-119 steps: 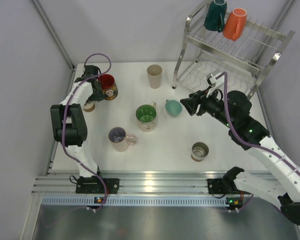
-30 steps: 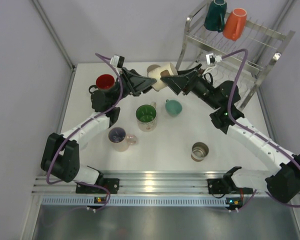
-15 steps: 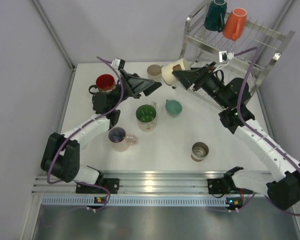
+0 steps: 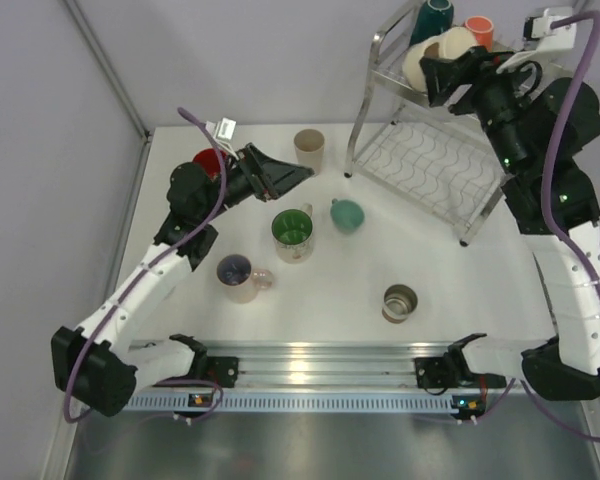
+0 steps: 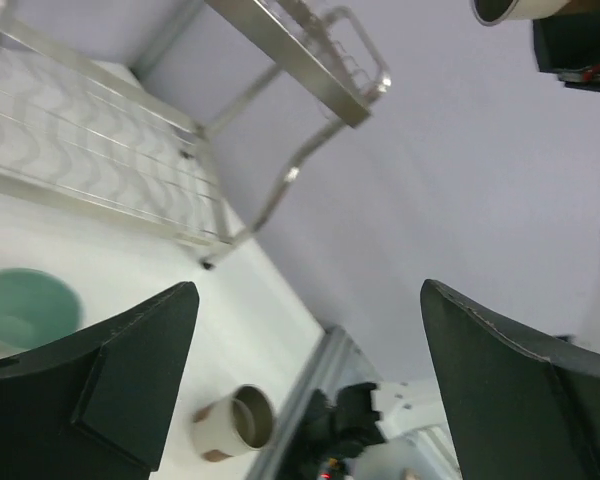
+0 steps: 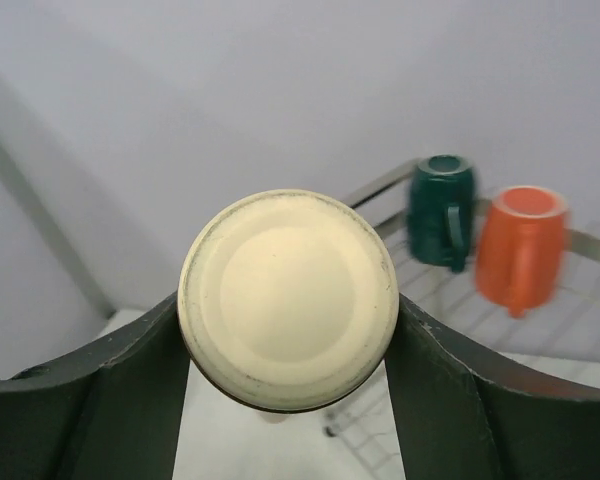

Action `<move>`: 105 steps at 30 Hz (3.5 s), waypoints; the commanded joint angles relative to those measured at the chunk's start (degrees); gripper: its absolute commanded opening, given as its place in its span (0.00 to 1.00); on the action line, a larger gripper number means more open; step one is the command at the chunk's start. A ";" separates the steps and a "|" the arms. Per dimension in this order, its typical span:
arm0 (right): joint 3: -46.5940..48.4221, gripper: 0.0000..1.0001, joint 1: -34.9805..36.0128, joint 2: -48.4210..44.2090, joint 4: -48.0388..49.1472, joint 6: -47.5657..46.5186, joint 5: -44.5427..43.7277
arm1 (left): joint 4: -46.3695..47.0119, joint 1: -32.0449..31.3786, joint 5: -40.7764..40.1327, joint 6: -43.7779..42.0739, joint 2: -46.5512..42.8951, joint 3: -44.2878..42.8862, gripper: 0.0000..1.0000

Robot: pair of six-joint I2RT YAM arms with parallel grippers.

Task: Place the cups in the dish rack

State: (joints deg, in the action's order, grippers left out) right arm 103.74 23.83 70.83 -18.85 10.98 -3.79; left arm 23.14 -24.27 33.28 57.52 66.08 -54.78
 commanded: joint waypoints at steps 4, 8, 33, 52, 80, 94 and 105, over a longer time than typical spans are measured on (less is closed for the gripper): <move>2.16 0.00 -8.97 1.06 -7.00 -12.30 -17.74 | -34.81 -0.07 -16.21 -28.50 -5.70 -9.90 0.98; 7.49 0.00 -14.60 5.45 -7.86 -12.30 -15.55 | -40.09 0.01 -20.35 -34.13 -9.21 -10.08 0.98; 27.48 0.01 -30.16 32.97 -16.04 -5.97 -4.74 | -42.30 -0.07 -20.71 -35.99 -11.24 -7.62 0.98; 29.67 0.64 -30.25 34.64 -16.39 -6.41 -3.41 | -42.30 -0.07 -20.00 -34.23 -9.39 -8.32 0.98; 29.50 0.77 -30.25 33.50 -17.80 -3.69 0.55 | -42.30 -0.07 -19.39 -33.70 -11.77 -7.79 0.98; 27.40 0.90 -31.22 25.95 -17.01 -2.90 -2.10 | -42.30 0.01 -20.45 -34.84 -11.51 -7.53 0.98; 13.71 0.81 -29.20 9.08 -16.48 -2.11 6.50 | -42.30 0.01 -20.62 -34.93 -12.29 -7.44 0.98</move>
State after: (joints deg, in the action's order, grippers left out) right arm 120.97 -6.04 83.66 -36.32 7.77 -2.57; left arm -20.69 -24.32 12.75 23.40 55.22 -61.69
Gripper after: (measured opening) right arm 0.826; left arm 0.981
